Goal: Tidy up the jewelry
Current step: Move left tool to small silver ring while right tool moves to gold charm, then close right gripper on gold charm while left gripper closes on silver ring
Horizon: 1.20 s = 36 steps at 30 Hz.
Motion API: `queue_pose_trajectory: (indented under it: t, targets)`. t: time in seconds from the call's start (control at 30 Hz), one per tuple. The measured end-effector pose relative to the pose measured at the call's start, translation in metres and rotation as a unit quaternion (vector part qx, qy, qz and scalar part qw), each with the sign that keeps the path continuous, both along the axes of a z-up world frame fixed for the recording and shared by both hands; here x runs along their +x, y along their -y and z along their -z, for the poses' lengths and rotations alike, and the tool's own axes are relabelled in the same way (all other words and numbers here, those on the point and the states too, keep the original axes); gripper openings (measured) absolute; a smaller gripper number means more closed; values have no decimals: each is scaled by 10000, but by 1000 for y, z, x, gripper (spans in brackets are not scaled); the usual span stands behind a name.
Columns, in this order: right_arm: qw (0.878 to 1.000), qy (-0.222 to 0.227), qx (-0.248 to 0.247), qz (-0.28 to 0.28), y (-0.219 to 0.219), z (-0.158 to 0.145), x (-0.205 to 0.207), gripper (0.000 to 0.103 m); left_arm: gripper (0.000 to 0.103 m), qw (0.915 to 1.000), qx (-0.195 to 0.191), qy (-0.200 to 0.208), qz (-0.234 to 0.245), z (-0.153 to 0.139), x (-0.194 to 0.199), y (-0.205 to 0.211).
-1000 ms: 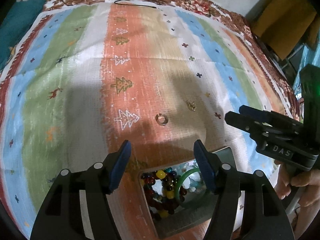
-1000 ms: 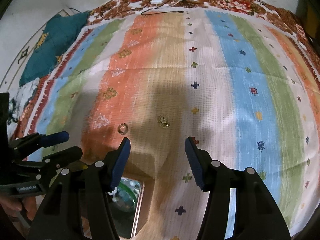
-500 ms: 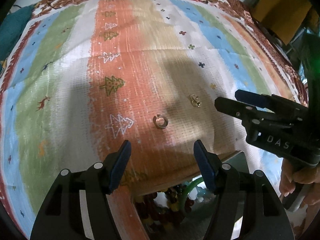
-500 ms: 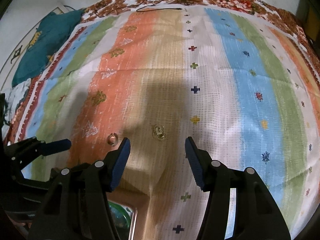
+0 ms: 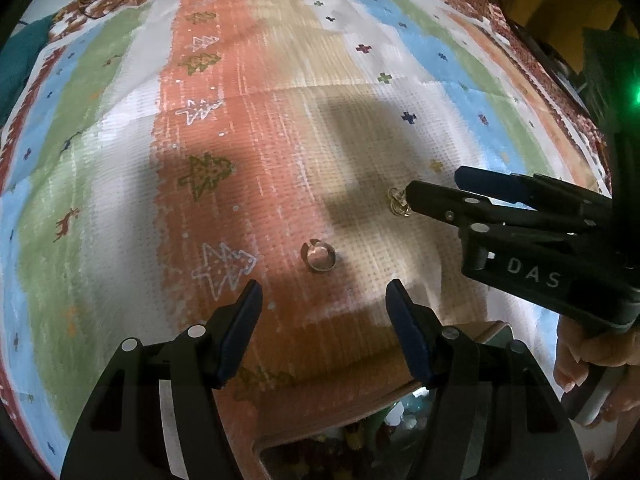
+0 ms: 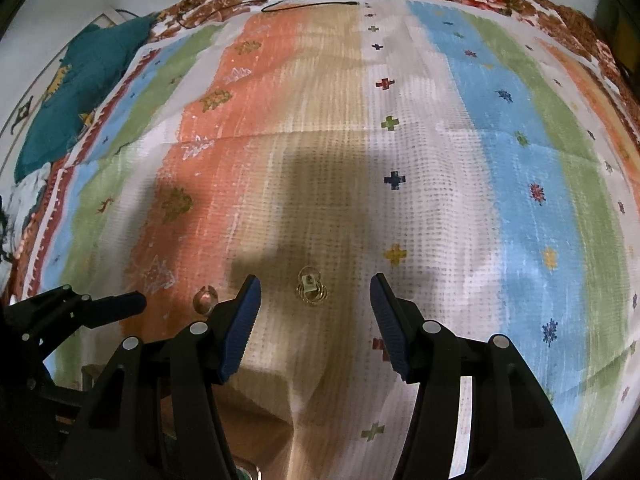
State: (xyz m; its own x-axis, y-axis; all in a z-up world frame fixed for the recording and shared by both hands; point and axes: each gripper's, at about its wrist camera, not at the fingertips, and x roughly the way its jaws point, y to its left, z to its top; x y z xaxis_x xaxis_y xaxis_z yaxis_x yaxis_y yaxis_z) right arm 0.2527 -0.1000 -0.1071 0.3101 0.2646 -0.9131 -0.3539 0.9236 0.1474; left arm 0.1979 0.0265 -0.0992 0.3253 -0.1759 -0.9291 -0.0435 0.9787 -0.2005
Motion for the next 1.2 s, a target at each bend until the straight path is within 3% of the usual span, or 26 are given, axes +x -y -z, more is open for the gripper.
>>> queue_pose_trajectory:
  t: [0.5, 0.93, 1.1, 1.2]
  targets:
    - [9992, -366, 51, -121, -14, 17, 9, 52, 54, 9997, -13, -185, 161, 13, 17, 5]
    - [9986, -508, -94, -113, -17, 32, 16, 35, 39, 9988, -40, -402, 267, 22, 30, 3]
    - [9983, -548, -140, -102, -17, 33, 18, 22, 37, 9987, -13, -442, 264, 24, 35, 4]
    - [9981, -594, -140, -119, -16, 34, 17, 18, 27, 9986, 64, -453, 258, 26, 37, 5]
